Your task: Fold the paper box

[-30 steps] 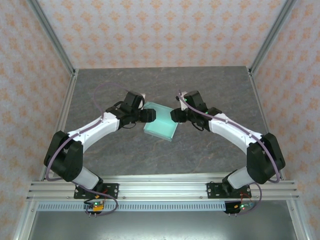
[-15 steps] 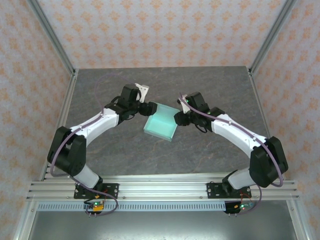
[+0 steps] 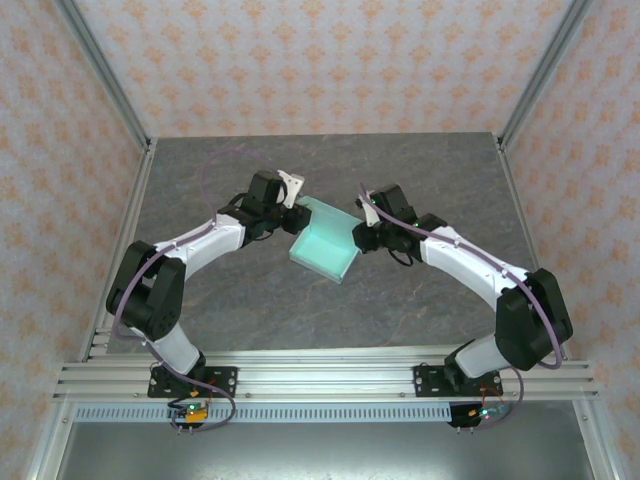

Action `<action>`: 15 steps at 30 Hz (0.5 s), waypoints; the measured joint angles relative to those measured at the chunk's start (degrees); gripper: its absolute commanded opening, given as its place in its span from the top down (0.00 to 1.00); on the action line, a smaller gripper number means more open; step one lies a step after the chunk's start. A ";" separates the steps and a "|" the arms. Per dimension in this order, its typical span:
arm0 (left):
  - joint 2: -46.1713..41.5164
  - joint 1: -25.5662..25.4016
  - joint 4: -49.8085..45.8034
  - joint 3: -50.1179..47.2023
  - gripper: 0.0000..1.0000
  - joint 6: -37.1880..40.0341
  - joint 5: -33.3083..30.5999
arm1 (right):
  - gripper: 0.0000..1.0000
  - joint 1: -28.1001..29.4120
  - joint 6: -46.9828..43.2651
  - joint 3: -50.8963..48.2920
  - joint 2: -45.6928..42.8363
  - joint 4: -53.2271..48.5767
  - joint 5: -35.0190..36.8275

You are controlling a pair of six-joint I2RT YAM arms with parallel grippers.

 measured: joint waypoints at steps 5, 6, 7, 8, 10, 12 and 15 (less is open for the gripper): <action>-1.60 -0.09 5.49 -4.48 0.73 -7.26 1.55 | 0.84 0.02 4.83 -1.18 -0.02 4.07 0.48; -1.90 -0.24 6.47 -5.42 0.73 -8.72 1.57 | 0.84 0.07 5.90 -1.75 -0.07 5.05 1.01; -2.14 -0.42 7.32 -6.12 0.74 -9.70 1.55 | 0.83 0.11 6.62 -2.12 -0.15 5.73 1.49; -2.45 -0.81 8.22 -7.04 0.74 -10.91 1.46 | 0.81 0.24 7.69 -2.49 -0.17 6.60 2.23; -3.13 -1.46 9.55 -8.57 0.74 -12.70 0.90 | 0.80 0.72 9.55 -3.08 -0.17 8.24 4.22; -4.11 -1.92 11.23 -10.49 0.74 -14.88 -0.11 | 0.78 1.66 12.41 -3.89 -0.20 10.05 7.17; -5.35 -2.75 13.62 -13.44 0.75 -18.78 -2.08 | 0.77 3.80 16.74 -5.44 -0.28 13.81 11.76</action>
